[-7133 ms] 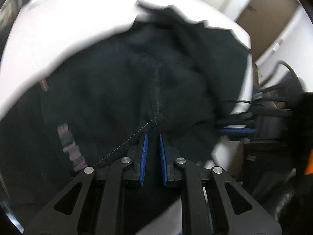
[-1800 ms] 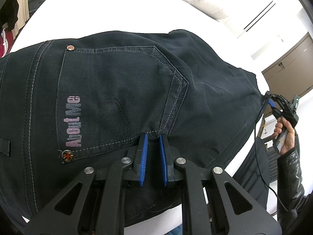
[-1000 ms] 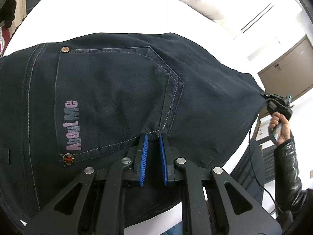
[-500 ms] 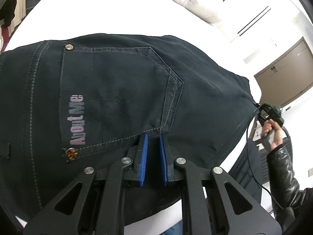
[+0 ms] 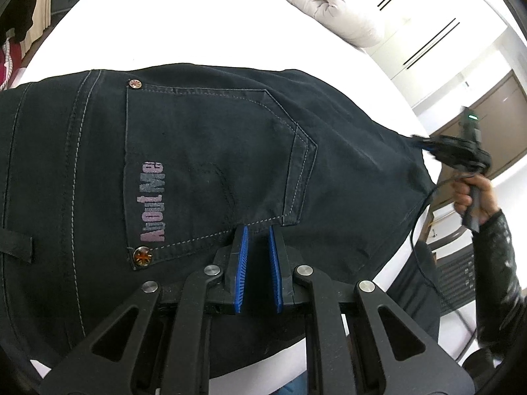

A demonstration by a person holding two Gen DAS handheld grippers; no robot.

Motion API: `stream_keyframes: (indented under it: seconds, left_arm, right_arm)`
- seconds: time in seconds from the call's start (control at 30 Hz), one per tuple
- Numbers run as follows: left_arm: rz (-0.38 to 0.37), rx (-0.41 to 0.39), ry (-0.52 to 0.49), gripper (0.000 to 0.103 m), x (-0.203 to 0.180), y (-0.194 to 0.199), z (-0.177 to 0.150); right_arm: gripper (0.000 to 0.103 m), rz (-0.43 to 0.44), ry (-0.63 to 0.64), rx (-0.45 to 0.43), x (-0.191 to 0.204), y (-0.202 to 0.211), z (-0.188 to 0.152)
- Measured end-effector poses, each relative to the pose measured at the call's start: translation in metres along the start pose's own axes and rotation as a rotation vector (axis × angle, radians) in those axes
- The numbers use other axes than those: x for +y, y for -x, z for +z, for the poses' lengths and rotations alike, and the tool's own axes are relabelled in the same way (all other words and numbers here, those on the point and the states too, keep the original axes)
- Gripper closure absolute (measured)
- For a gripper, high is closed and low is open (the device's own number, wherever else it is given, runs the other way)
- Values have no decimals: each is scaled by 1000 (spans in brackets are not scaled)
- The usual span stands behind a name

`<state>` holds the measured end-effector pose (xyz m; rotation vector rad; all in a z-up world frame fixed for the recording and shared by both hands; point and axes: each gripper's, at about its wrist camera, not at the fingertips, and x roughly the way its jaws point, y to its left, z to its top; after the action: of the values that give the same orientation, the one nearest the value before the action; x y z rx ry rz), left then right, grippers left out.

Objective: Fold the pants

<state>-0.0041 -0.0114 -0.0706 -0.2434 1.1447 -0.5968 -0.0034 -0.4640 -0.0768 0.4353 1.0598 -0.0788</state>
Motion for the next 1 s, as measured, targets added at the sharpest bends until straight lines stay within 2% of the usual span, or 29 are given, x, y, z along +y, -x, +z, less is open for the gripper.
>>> stream_keyframes:
  seconds: [0.03,0.1,0.23,0.3,0.37,0.4,0.47,0.57,0.63,0.67,0.73,0.77,0.83,0.87,0.93,1.0]
  left_arm:
    - [-4,-4,2,91,3,1,1]
    - [-11,-15,7,91,9,4,4]
    - [1,-51,16,91,14,6,8]
    - [15,-68,21,91,18,7,12]
    - [13,-76,21,91,20,7,12]
    - [11,-83,27,91,21,8,10]
    - [21,-96,28,91,24,13,9]
    - [27,-111,17,91,19,16,12]
    - [21,-118,1,91,14,17,12]
    - [26,-108,-8,91,12,14,11]
    - [38,-94,-10,91,14,14,8]
    - [34,-95,-4,91,14,14,6]
    - [43,-101,-4,91,12,16,5]
    - [58,-107,-6,91,13,18,6]
    - [69,-115,2,91,15,23,4]
    - [68,-108,9,91,20,21,3]
  right_arm:
    - [87,19,-7,80,0,-25,2]
    - [100,-29,-8,133,-4,-56,4]
    - [103,-70,-15,46,-12,-77,27]
    - [103,-89,-70,-8,-21,-79,38]
    - [103,-275,-71,-98,-21,-66,42]
    - [103,-283,-91,-106,-22,-61,39]
    - [100,-153,-151,-129,-23,-35,27]
    - [99,-41,-72,-132,-4,2,-3]
    - [99,76,-47,-72,5,9,-23]
    - [99,114,-19,-8,11,3,-34]
    - [99,76,40,101,15,-22,-46]
    - [103,62,30,138,13,-39,-46]
    - [103,117,-37,112,-3,-54,-42]
    - [103,117,-49,98,-7,-60,-35]
    - [103,35,-10,62,-3,-69,-21]
    - [103,-104,59,9,9,-74,-8]
